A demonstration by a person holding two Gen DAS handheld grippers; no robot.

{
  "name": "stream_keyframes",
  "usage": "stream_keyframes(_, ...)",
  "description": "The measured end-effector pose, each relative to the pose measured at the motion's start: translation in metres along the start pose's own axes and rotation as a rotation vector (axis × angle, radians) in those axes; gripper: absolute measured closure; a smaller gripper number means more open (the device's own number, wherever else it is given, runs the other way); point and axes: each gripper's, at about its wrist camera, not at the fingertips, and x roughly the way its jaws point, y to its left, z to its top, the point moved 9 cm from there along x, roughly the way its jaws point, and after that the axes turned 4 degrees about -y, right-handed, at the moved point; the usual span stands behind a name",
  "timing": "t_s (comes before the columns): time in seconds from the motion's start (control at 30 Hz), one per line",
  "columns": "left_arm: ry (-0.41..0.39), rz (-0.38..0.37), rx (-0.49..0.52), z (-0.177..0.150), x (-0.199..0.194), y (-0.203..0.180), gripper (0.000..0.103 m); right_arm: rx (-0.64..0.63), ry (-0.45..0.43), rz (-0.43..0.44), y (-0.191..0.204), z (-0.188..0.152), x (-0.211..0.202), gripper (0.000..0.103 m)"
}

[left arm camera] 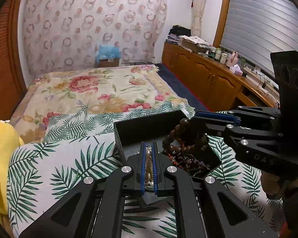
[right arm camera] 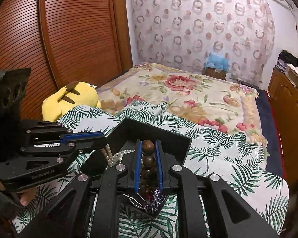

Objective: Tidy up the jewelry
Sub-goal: 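Lower the bead bracelet and pearl strand into the black box and open both grippers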

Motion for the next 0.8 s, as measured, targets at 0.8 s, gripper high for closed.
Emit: stream_keyframes(0.8,-0.026,-0.051,0.063,0.0,-0.009,-0.03,0.06,0.03,0.026,-0.087,-0.003,-0.071,-0.073,0.074)
